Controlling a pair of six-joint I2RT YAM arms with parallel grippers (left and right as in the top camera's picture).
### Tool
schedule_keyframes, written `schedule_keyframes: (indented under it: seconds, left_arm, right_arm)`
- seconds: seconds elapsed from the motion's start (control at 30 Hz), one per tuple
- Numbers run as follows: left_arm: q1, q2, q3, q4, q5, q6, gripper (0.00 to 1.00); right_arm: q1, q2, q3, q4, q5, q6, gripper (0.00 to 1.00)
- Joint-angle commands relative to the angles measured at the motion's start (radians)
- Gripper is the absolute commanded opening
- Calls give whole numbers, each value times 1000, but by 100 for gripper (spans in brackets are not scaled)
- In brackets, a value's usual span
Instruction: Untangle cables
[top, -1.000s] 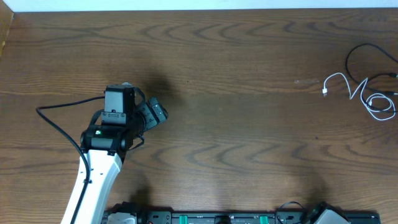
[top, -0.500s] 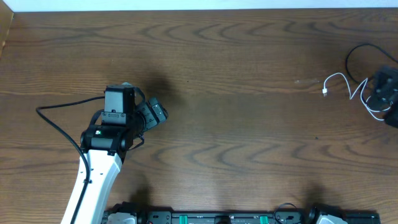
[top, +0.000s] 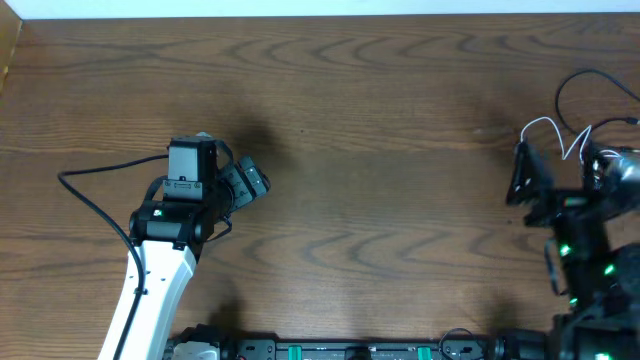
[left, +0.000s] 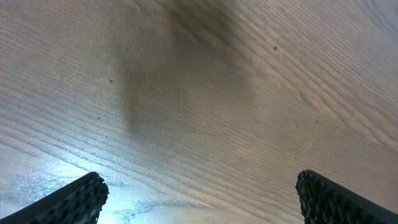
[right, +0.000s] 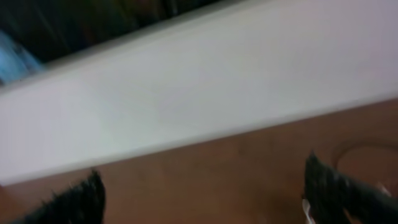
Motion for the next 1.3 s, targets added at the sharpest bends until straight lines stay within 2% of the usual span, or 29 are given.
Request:
schedule_keyframes:
  seconds: [0.0, 0.13, 0.2, 0.6, 1.27]
  left_arm:
    - [5, 5, 15, 0, -10, -9, 98]
    - [5, 5, 15, 0, -10, -9, 98]
    - [5, 5, 15, 0, -10, -9, 98]
    - [5, 5, 15, 0, -10, -9, 98]
    - [5, 5, 15, 0, -10, -9, 98]
  right_arm:
    - [27, -150, -163, 86, 0, 5, 99]
    - [46, -302, -278, 130, 2, 5, 99]
    - [76, -362, -359, 146, 82, 5, 99]
    - [123, -403, -521, 244, 135, 5, 99]
    - [171, -443, -590, 222, 132, -16, 99]
